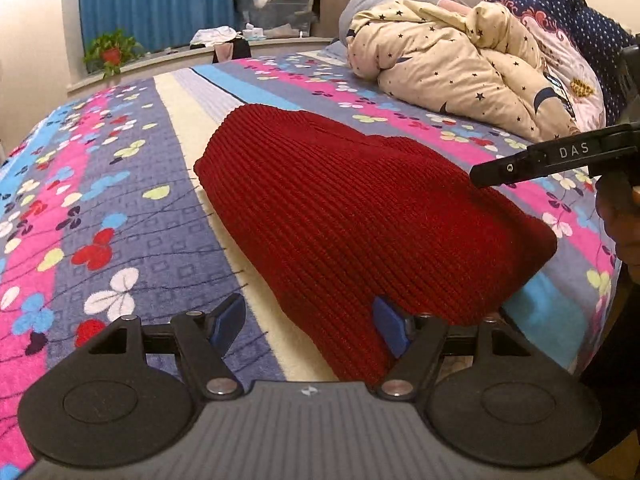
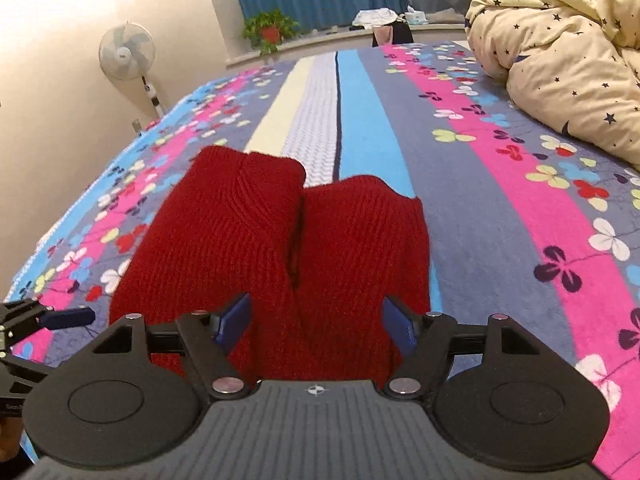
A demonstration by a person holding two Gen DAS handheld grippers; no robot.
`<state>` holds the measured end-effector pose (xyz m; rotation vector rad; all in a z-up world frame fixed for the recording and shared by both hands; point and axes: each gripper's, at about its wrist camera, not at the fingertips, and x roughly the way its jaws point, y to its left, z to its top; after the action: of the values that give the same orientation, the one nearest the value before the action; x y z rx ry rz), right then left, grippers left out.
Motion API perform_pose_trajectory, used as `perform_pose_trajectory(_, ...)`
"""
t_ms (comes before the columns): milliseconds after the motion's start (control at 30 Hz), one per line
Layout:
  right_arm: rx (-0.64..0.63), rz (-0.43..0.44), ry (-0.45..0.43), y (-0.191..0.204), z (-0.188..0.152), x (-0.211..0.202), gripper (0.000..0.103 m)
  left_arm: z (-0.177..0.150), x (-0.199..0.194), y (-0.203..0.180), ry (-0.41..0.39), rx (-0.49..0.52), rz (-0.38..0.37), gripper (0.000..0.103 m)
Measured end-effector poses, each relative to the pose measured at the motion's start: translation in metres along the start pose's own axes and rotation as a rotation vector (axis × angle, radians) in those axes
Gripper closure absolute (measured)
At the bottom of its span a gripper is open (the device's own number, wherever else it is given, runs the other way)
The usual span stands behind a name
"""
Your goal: Fold small clothes
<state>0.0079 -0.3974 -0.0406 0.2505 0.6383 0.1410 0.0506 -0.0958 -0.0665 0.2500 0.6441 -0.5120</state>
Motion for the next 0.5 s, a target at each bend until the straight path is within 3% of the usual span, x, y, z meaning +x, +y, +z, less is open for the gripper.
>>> perform_pose_trajectory(167, 0.04, 0.014, -0.031, -0.006, 0.006, -0.004, 0.027, 0.006, -0.009, 0.01, -0.042, -0.042, -0.01, 0.022)
perform_pose_trajectory(233, 0.04, -0.02, 0.024, -0.009, 0.004, 0.005, 0.022, 0.01, -0.012, 0.012, -0.068, -0.065, 0.006, 0.015)
perform_pose_trajectory(300, 0.007, -0.097, 0.166, -0.013, -0.006, 0.028, 0.011, 0.011, -0.015, 0.016, -0.091, -0.074, 0.04, 0.01)
perform_pose_trajectory(333, 0.032, -0.104, 0.207, -0.018, -0.009, 0.035, 0.01, 0.012, -0.015, 0.018, -0.095, -0.073, 0.051, 0.01)
perform_pose_trajectory(500, 0.118, -0.06, 0.203, -0.028, 0.0, 0.04, 0.01, 0.028, -0.011, 0.039, -0.08, -0.155, 0.049, 0.01)
